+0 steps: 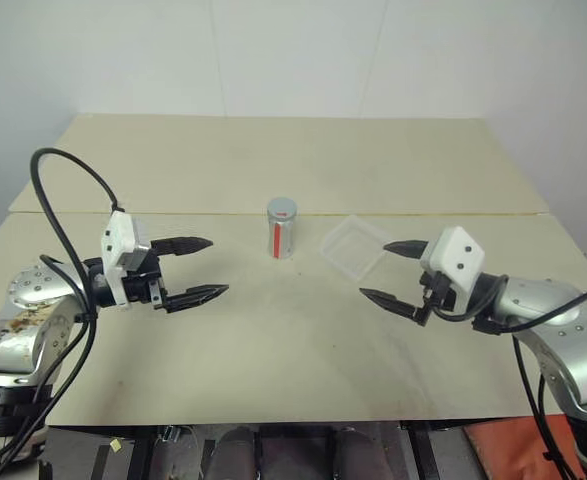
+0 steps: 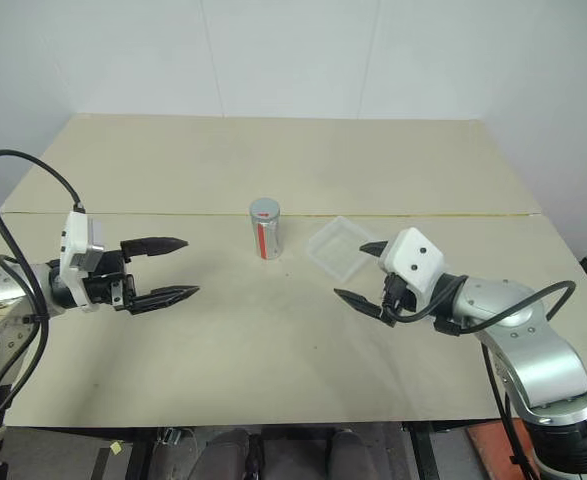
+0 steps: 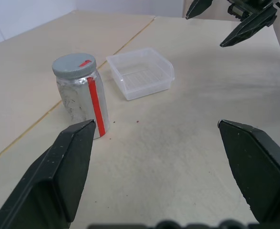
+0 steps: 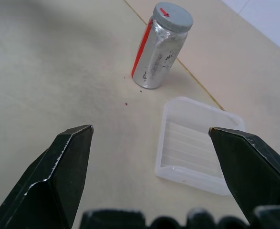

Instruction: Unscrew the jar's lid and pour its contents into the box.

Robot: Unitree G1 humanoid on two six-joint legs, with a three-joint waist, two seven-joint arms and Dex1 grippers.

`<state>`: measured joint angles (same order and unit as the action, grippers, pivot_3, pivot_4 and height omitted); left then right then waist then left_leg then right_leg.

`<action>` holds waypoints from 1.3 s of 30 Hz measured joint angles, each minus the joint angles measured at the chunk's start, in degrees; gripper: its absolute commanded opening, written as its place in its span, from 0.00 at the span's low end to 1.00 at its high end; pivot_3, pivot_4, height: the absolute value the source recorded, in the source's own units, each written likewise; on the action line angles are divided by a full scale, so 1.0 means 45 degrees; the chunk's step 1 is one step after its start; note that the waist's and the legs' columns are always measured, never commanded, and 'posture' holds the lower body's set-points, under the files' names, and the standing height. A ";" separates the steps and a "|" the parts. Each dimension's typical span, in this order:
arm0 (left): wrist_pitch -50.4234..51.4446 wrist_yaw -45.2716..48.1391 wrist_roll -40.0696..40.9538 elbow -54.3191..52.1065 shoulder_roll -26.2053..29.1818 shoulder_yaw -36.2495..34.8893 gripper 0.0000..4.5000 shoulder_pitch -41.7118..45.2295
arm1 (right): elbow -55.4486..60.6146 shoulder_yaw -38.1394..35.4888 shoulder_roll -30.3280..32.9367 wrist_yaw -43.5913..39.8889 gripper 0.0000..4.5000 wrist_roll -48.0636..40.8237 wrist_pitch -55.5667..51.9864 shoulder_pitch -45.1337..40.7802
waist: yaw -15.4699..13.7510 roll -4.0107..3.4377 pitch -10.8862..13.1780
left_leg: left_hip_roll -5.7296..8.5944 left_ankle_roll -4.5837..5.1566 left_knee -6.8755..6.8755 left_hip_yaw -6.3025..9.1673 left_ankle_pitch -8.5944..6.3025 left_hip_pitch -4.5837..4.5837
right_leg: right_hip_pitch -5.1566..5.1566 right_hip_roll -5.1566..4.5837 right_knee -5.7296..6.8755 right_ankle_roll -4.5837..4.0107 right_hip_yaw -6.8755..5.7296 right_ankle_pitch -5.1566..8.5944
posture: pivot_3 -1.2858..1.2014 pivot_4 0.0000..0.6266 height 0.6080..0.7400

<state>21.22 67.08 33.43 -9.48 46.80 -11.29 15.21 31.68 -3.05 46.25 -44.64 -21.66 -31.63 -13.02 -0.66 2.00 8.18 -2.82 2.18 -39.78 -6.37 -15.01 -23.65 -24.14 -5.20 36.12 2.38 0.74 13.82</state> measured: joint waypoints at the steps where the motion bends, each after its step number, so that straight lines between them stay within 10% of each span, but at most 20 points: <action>1: -0.0006 0.0008 -0.0004 0.0028 0.0000 0.0000 0.99 0.0000 | 0.0000 0.0000 0.0000 -0.0059 1.00 0.0000 0.0000 0.0001 | 0.0000 0.0000 0.0000 | 0.0001 0.0000 0.0000 0.0000 0.0000 0.0000 | 0.0000 0.0000 0.0000 0.0000 0.0001 0.0000 | 0.52 0.24 1.00; 13: -0.0123 -0.0412 -0.0143 0.0016 -0.0422 0.0024 0.99 -0.0002 | -0.0072 0.0001 -0.0011 -0.0068 1.00 0.0020 0.0001 -0.0007 | -0.0001 0.0000 0.0000 | 0.0001 0.0000 -0.0002 0.0001 0.0000 -0.0001 | 0.0002 -0.0002 0.0000 0.0000 0.0000 0.0000 | 0.52 0.24 1.00; 30: 0.1680 -1.0278 -0.4366 -0.2492 -0.7271 0.3405 0.99 -0.0032 | 0.0059 -0.0048 -0.0176 0.0452 1.00 0.0002 -0.0270 0.0054 | -0.0025 0.0005 -0.0004 | 0.0016 0.0004 -0.0011 0.0095 -0.0002 -0.0008 | 0.0014 -0.0010 -0.0001 0.0009 0.0009 -0.0007 | 0.52 0.24 1.00; 39: 0.2011 -1.3281 -0.6439 -0.1363 -0.8843 0.4129 0.99 0.0437 | 0.0369 -0.0153 -0.0181 0.0801 1.00 -0.0185 -0.0587 0.0155 | -0.0018 0.0006 -0.0004 | 0.0025 0.0004 -0.0010 0.0127 -0.0001 -0.0002 | 0.0019 -0.0009 0.0000 0.0008 0.0007 -0.0007 | 0.52 0.24 1.00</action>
<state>30.27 7.31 4.46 -15.62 7.01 7.29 17.17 33.34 -3.74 45.44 -41.04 -22.49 -34.28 -12.32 -0.74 2.03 8.16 -2.71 2.20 -39.82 -5.80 -15.02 -23.66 -24.06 -5.24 36.12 2.41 0.77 13.79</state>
